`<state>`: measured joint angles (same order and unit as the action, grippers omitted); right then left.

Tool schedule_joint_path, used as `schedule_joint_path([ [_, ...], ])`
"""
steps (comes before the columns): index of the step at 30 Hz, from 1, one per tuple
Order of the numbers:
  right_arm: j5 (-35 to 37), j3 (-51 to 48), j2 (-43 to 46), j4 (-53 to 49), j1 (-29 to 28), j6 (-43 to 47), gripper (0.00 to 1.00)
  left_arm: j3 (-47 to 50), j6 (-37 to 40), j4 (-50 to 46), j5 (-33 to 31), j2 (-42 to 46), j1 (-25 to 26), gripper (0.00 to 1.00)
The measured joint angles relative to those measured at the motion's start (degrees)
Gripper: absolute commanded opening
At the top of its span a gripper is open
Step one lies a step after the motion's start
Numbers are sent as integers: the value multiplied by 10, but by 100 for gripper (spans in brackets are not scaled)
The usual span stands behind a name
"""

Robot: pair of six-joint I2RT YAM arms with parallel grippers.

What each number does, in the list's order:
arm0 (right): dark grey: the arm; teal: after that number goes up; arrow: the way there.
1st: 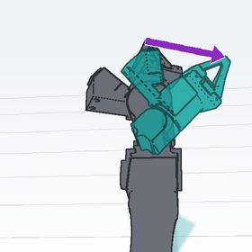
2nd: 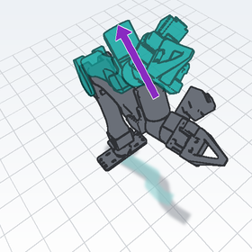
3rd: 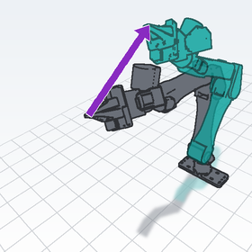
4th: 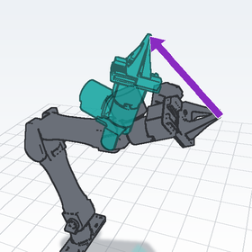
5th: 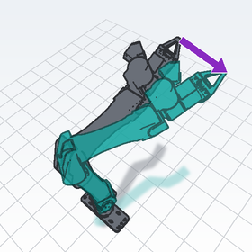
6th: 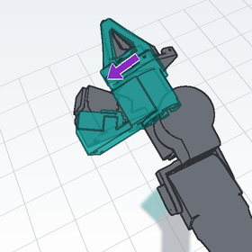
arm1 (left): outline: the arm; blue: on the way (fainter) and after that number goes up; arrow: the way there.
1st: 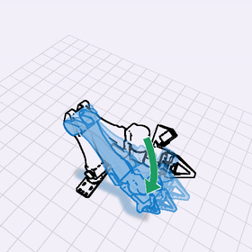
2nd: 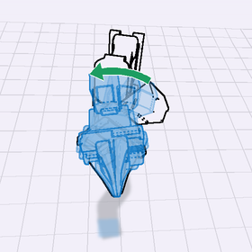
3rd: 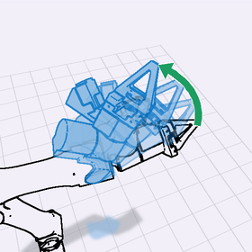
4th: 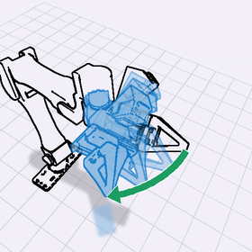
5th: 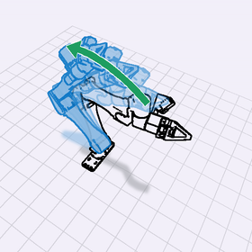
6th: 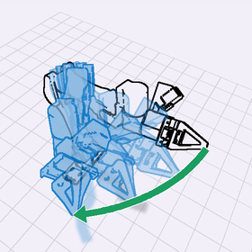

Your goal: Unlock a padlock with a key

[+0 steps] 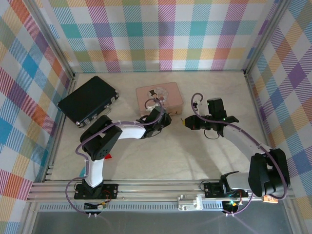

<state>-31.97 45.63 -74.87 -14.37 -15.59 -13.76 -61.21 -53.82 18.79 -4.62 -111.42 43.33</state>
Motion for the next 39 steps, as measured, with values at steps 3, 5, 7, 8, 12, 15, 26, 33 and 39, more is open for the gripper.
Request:
schedule_joint_path([
  [3,-22,-9,-5,18,3,-8,0,0,-7,8,37,10,-12,0],
  [5,-38,-15,-8,30,7,-12,0,0,-18,16,62,16,-19,0],
  [7,-55,-20,-12,44,10,-19,0,3,-28,31,80,20,-23,0],
  [8,-65,-23,-17,52,12,-23,0,7,-34,41,88,22,-25,0],
  [12,-102,-33,-36,82,19,-37,0,23,-52,69,120,34,-30,0],
  [15,-132,-49,-50,112,26,-48,0,28,-53,83,146,45,-31,0],
  [26,-193,-71,-109,217,28,-114,0,30,-80,163,189,52,-41,0],
  [33,-198,-71,-109,259,28,-146,0,41,-93,211,201,52,-41,0],
  [39,-198,-71,-109,291,28,-171,0,45,-99,247,210,51,-41,0],
])
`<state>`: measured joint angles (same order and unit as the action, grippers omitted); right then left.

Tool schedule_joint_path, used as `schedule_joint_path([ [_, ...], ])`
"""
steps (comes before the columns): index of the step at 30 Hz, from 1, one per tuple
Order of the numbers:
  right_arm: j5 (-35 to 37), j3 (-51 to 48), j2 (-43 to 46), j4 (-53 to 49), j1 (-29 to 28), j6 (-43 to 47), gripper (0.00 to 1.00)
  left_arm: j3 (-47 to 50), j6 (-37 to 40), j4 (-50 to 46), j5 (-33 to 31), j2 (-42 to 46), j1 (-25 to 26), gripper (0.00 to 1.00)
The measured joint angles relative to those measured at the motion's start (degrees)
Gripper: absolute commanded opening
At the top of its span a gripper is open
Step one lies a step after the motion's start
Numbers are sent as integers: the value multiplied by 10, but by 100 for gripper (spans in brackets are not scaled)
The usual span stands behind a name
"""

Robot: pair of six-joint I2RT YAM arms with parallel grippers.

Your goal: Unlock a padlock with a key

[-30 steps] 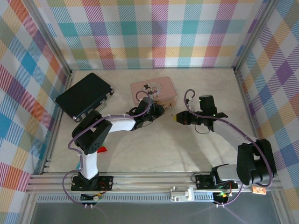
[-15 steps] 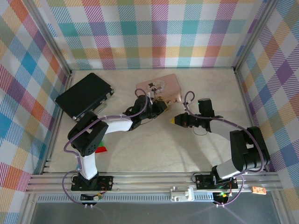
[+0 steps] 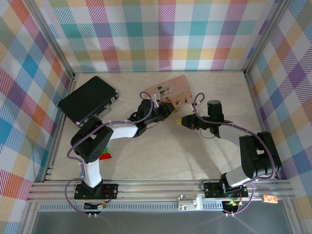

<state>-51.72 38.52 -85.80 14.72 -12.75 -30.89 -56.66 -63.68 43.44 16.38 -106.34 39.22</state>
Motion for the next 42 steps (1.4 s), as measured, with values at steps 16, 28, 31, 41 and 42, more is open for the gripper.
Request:
schedule_joint_path([
  [16,2,2,0,41,0,-34,0,14,0,33,8,-5,0,0],
  [28,4,10,-8,63,0,-57,0,15,-1,41,11,-8,1,0],
  [31,7,10,-11,70,0,-65,0,15,-2,44,11,-8,1,0],
  [41,7,15,-21,94,0,-129,0,16,-9,56,0,-9,1,0],
  [42,6,15,-22,97,0,-138,0,18,-11,61,-2,-9,1,0],
])
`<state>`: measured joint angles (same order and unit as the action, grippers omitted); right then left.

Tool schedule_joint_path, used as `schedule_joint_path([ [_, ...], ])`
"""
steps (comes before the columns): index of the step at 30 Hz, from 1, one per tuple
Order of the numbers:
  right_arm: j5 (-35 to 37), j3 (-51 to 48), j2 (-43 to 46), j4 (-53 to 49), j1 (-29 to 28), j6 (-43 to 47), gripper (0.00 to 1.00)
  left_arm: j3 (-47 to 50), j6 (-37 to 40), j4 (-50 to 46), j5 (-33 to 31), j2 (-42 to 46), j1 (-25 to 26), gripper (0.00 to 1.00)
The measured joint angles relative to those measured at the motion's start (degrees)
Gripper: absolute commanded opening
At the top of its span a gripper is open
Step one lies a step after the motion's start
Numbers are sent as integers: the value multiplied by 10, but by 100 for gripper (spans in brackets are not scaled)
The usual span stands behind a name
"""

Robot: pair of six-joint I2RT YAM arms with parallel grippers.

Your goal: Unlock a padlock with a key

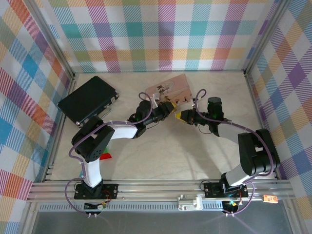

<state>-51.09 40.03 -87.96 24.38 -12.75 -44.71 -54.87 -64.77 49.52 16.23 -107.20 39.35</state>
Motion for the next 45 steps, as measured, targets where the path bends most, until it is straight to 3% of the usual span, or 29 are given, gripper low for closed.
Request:
schedule_joint_path([
  [11,6,-16,-23,101,-1,-125,0,2,-9,17,-26,-6,0,0],
  [19,52,-35,-22,150,-23,-195,0,3,-15,19,-45,-8,0,0],
  [27,96,-37,-4,120,-28,-167,0,3,-26,19,-45,-12,0,0],
  [37,17,37,-47,31,5,-110,0,3,-28,19,-41,-12,-5,0],
  [45,7,41,-70,68,10,-169,0,3,-33,19,-37,-12,-5,0],
])
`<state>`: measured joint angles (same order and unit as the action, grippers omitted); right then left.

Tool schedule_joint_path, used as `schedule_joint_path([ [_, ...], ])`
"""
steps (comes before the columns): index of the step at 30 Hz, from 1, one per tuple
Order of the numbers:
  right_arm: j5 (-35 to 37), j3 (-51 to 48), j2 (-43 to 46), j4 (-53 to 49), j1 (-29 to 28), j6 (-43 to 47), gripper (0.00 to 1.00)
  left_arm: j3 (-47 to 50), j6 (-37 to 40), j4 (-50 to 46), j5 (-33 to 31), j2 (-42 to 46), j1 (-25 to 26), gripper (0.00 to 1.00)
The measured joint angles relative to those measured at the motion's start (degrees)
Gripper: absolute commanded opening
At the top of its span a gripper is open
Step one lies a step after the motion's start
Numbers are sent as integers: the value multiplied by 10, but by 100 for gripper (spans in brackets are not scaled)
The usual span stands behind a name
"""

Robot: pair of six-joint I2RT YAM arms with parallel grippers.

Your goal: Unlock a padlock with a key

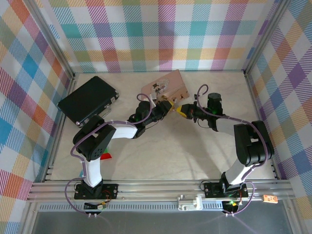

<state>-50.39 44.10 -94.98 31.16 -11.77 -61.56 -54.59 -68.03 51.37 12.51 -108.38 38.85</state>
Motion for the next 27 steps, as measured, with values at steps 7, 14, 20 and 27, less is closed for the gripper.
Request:
schedule_joint_path([
  [7,53,-49,4,87,-18,-86,0,8,-1,-2,-9,0,0,0],
  [14,133,-94,4,178,-44,-178,0,16,-2,-3,-45,0,7,0],
  [20,186,-97,7,188,-63,-203,0,16,-3,-4,-86,0,13,0],
  [27,226,-101,26,169,-76,-207,0,16,-10,-4,-123,0,24,0],
])
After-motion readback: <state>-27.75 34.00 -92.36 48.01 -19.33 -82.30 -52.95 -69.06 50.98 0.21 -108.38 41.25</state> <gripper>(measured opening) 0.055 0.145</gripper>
